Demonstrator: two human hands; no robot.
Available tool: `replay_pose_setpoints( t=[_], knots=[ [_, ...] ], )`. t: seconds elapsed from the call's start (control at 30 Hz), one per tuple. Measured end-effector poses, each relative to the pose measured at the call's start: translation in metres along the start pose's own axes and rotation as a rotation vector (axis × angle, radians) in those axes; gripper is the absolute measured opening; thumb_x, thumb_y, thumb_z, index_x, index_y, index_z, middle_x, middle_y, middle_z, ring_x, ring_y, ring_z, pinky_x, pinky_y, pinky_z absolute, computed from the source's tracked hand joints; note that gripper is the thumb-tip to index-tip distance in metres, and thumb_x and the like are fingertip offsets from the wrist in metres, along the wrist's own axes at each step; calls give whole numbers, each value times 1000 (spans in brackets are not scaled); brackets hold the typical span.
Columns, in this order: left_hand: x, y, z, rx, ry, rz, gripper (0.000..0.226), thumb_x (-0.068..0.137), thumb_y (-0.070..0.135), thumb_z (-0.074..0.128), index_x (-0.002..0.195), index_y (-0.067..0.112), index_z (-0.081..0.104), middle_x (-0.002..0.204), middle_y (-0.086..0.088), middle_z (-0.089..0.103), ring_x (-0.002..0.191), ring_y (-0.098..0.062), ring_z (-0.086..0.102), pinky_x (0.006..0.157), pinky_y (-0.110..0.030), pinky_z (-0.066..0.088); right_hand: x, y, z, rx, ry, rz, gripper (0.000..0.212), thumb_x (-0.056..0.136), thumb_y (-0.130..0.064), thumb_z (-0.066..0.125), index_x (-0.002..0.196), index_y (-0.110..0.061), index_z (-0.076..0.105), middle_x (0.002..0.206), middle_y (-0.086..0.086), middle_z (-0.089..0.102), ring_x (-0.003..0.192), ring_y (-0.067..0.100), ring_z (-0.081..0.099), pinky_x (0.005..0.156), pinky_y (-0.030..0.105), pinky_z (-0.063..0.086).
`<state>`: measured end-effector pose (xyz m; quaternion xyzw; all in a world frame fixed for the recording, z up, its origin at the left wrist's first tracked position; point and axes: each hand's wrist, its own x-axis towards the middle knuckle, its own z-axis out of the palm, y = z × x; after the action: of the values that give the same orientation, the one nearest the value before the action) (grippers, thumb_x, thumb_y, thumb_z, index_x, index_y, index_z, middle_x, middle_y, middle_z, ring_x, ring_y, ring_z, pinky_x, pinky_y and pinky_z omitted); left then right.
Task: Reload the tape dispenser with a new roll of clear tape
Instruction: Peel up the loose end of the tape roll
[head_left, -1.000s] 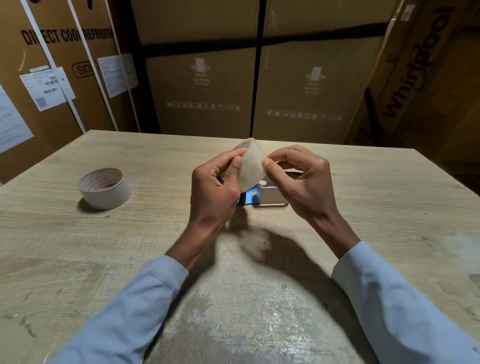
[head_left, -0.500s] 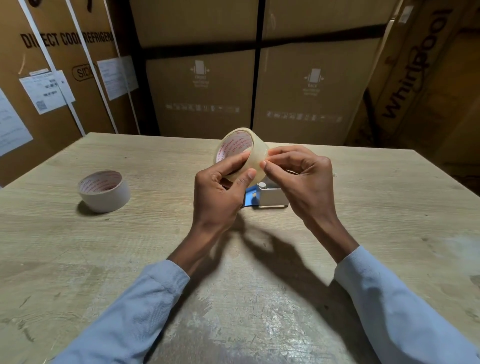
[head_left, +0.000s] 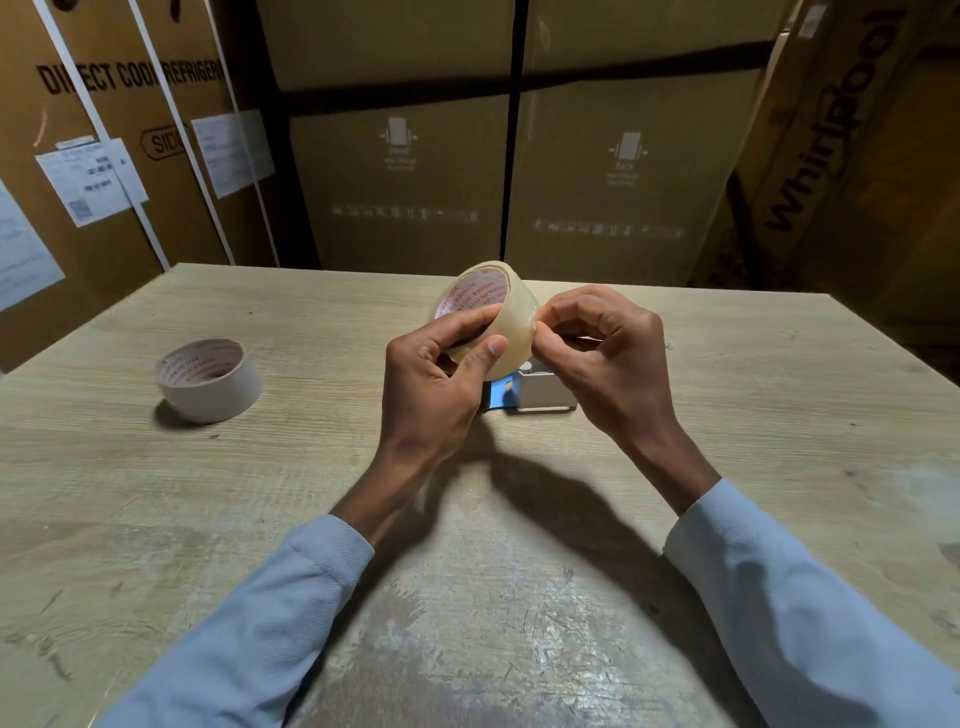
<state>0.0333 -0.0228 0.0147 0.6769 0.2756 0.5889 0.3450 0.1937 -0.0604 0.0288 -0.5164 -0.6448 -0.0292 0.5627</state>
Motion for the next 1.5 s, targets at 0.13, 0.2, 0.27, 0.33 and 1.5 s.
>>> replay_pose_setpoints(
  t=[0.13,0.2,0.27,0.33,1.5],
  knots=[
    [3,2,0,-76,44,-22,32,90,6,69,122,5,66,118,-2,70,109,-13,69,83,-21,58,2,-2,-4,91,-25,2,8,86,-4,74,94,-2,76,95,6,70,85,11,70,75,17,56],
    [4,2,0,-83,57,-25,32,90,5,68,122,2,66,118,-4,70,109,-13,70,83,-19,57,1,-3,-2,102,-24,-7,13,86,-7,75,98,-1,76,98,7,70,87,14,71,77,23,59],
    [4,1,0,-68,57,-21,32,90,4,68,121,0,66,117,0,70,108,-10,69,84,-20,57,-1,-3,0,26,-9,-53,15,86,-11,77,99,-3,77,98,7,70,83,14,72,75,27,61],
    [4,-1,1,-35,67,-17,32,89,4,70,121,1,67,116,1,70,109,-8,69,89,-24,57,-2,-2,2,-47,6,-97,15,86,-14,77,97,-4,78,95,6,70,79,14,71,70,31,61],
    [8,0,-12,-7,134,80,22,92,13,61,109,23,70,101,10,72,96,-5,69,75,-22,56,-3,-8,-15,143,-9,75,7,92,-12,70,91,-7,75,84,2,74,71,7,73,63,26,59]
  ],
)
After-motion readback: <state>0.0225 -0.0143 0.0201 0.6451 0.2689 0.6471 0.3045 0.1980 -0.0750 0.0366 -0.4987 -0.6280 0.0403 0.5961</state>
